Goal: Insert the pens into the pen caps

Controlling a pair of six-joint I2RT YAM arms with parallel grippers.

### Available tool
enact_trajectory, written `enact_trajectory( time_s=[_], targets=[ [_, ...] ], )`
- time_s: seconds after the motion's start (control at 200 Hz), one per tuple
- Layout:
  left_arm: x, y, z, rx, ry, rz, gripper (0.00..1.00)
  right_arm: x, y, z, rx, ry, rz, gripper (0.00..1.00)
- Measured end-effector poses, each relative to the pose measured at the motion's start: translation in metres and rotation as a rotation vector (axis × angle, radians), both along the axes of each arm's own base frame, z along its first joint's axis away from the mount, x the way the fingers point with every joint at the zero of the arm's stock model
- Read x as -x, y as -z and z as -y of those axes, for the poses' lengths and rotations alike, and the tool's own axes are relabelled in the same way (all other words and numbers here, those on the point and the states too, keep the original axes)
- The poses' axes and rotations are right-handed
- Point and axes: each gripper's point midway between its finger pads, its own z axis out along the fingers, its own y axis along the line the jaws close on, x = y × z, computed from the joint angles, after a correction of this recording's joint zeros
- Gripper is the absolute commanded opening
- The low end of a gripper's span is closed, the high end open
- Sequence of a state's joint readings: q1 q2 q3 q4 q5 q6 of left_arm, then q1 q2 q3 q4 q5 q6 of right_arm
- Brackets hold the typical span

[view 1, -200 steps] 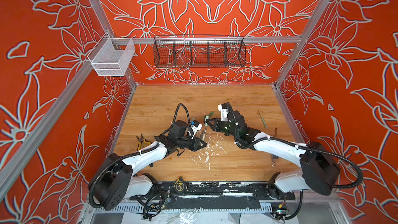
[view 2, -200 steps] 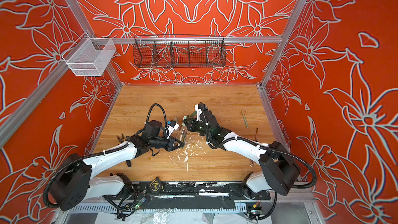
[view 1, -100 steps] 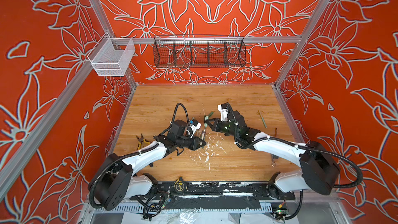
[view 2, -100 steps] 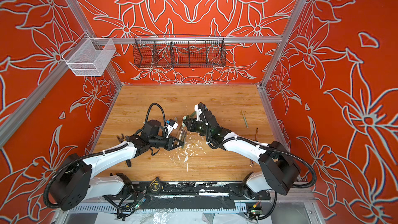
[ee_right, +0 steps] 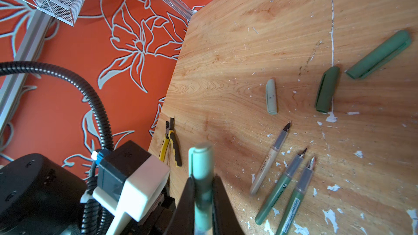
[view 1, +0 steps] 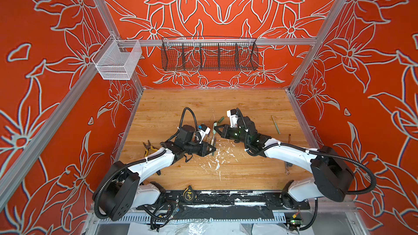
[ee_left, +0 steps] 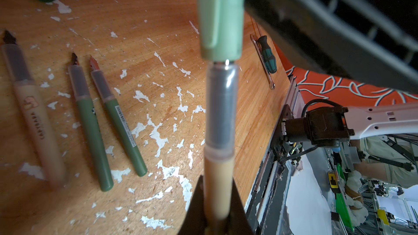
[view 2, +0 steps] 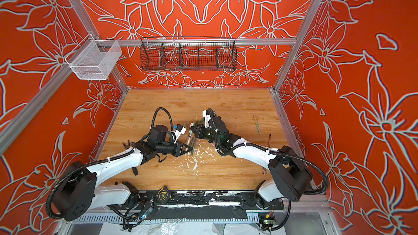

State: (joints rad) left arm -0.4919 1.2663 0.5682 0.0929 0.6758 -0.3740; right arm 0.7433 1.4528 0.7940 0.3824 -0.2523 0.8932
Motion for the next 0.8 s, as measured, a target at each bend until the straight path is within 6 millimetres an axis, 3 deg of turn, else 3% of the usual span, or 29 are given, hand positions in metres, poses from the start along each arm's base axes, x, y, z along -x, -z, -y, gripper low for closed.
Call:
enact_trajectory(
  time_s=[0.34,0.801],
  targets=[
    [-0.005,-0.004,-0.004,0.022,-0.014,0.002,0.00,0.002,-0.007,-0.006,-0.045,0.015,0.012,0.01],
    [0.005,-0.010,-0.008,0.063,-0.010,0.013,0.00,0.006,-0.007,-0.009,-0.059,0.040,0.010,0.00]
  ],
)
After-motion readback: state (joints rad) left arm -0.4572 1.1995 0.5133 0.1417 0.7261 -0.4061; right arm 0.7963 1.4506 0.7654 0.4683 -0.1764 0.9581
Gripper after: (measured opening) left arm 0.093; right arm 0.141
